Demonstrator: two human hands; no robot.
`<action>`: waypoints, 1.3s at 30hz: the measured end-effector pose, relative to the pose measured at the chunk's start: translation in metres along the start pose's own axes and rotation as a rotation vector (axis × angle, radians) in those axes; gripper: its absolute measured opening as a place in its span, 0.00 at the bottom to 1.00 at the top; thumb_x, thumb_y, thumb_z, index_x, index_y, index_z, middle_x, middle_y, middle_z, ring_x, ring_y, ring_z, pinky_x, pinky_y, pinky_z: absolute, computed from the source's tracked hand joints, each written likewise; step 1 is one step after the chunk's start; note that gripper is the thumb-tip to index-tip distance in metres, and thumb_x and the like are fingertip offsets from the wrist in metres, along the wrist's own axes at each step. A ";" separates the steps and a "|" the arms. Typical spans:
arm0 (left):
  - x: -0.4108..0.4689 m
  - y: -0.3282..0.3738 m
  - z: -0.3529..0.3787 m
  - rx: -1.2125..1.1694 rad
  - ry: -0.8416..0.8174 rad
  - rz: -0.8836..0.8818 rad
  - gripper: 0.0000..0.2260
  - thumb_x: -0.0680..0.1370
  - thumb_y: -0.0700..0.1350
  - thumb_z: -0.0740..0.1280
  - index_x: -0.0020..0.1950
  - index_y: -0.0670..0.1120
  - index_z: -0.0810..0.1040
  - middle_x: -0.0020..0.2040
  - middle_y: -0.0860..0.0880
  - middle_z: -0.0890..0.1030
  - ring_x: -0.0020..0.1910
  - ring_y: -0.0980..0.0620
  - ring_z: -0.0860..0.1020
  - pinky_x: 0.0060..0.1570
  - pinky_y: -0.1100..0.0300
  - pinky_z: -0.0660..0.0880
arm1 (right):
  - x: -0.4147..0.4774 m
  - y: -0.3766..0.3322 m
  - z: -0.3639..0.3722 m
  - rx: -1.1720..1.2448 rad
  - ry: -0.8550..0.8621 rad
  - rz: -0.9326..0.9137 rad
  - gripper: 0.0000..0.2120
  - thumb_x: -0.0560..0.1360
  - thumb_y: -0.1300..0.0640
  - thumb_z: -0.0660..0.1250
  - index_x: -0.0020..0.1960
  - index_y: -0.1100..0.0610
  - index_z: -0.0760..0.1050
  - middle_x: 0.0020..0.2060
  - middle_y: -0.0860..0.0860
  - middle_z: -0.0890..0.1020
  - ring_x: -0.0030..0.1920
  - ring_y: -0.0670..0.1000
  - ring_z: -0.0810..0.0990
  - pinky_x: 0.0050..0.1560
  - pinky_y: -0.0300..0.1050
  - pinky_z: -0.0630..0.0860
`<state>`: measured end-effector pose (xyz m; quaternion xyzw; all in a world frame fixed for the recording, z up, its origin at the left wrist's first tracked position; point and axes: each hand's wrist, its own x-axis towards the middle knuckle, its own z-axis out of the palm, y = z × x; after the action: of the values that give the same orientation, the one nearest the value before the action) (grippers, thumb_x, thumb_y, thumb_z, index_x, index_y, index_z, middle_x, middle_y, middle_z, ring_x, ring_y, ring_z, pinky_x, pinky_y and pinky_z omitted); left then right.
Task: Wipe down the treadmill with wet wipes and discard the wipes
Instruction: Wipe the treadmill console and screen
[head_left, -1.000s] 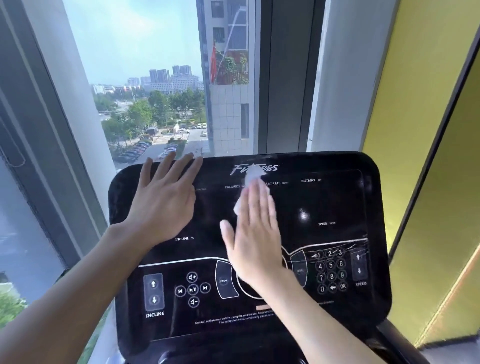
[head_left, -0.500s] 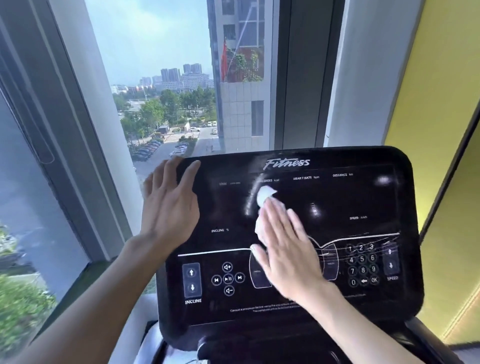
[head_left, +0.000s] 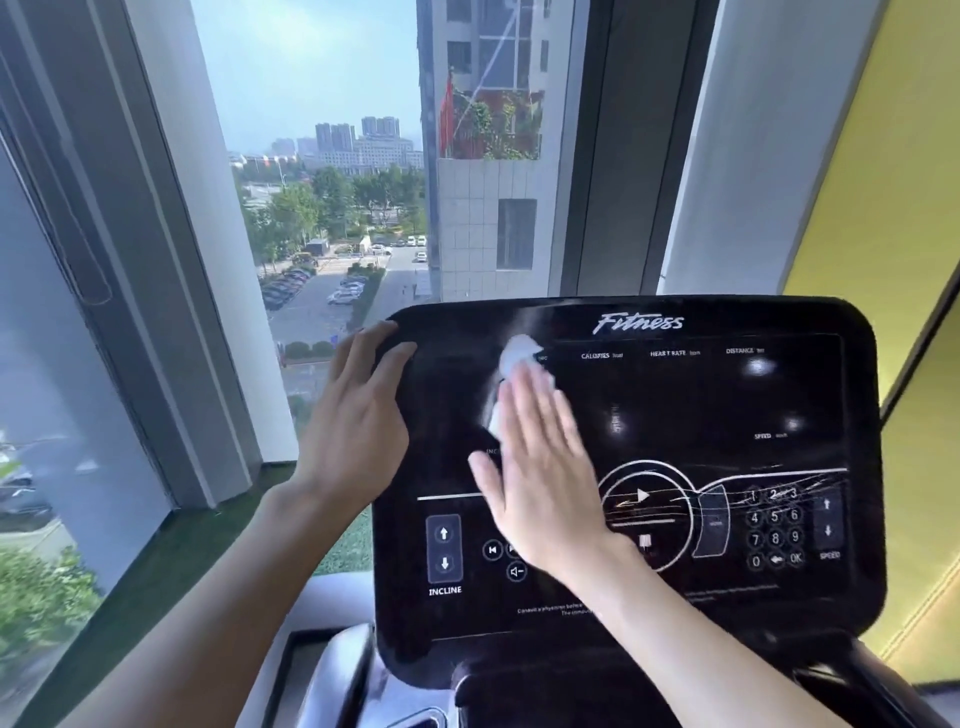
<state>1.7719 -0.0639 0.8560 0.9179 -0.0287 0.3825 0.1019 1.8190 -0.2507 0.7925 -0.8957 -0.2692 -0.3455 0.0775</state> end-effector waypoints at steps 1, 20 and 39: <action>-0.002 -0.001 0.000 -0.012 -0.004 0.003 0.26 0.71 0.25 0.61 0.69 0.38 0.73 0.73 0.43 0.68 0.73 0.40 0.64 0.66 0.44 0.72 | -0.004 -0.003 0.001 -0.059 -0.032 -0.133 0.34 0.84 0.41 0.44 0.80 0.64 0.50 0.80 0.59 0.46 0.81 0.55 0.42 0.80 0.55 0.47; -0.042 -0.001 -0.004 -0.210 -0.049 -0.132 0.28 0.74 0.25 0.56 0.73 0.41 0.70 0.78 0.47 0.61 0.78 0.48 0.59 0.74 0.56 0.61 | 0.018 -0.017 -0.009 -0.260 -0.089 -0.436 0.34 0.84 0.41 0.43 0.80 0.64 0.47 0.80 0.60 0.43 0.80 0.56 0.39 0.79 0.55 0.47; -0.078 -0.003 0.005 -0.332 -0.042 -0.161 0.26 0.71 0.25 0.57 0.63 0.46 0.75 0.77 0.54 0.63 0.74 0.53 0.65 0.65 0.63 0.67 | -0.027 0.054 -0.008 -0.229 -0.123 -0.426 0.33 0.84 0.42 0.46 0.80 0.64 0.51 0.80 0.59 0.49 0.81 0.56 0.46 0.78 0.57 0.57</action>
<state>1.7205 -0.0638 0.7971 0.8956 -0.0201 0.3439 0.2814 1.8265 -0.3107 0.7835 -0.8409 -0.4154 -0.3270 -0.1155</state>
